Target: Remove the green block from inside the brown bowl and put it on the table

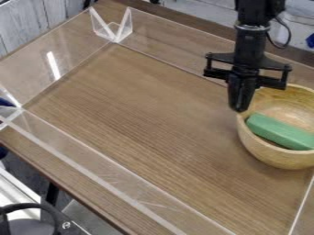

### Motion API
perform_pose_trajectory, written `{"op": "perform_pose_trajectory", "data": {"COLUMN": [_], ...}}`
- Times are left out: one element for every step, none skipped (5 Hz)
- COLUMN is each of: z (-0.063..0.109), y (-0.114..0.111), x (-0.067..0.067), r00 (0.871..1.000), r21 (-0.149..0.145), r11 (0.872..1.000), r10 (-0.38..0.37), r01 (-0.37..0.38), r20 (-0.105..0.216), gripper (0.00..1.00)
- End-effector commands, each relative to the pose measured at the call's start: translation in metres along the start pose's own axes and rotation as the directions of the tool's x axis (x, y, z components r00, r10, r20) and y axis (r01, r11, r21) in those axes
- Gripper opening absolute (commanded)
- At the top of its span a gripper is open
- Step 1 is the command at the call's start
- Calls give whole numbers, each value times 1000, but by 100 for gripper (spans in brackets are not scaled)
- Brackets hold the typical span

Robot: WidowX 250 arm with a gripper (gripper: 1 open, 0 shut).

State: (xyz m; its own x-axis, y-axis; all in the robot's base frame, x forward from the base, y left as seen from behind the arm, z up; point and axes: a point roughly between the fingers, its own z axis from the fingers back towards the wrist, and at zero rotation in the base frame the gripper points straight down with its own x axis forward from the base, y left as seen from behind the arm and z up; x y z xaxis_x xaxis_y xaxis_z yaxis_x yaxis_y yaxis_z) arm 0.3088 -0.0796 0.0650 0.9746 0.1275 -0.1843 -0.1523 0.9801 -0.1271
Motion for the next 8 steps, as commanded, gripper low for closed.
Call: {"op": "perform_pose_trajectory", "data": {"z": [-1,0,1,1,-9,-17,-30,-37], "y": [-1,8,23,26,12,-4,-14,-12], "x": [2,12,20,25,28,29,20,17], "r00": [1000,999,999,998,996,992,983,981], "r21": [-52,-19,15,47,57,65,81,87], "r11": [999,1000,999,997,996,993,981,977], "r10": [-3,-24,-29,-59,-78,-104,-179,-194], "r01": [4,25,28,57,75,99,176,192], "r20": [9,21,34,38,50,68,35,13], "gripper": [0,0,0,0,0,0,0,0]}}
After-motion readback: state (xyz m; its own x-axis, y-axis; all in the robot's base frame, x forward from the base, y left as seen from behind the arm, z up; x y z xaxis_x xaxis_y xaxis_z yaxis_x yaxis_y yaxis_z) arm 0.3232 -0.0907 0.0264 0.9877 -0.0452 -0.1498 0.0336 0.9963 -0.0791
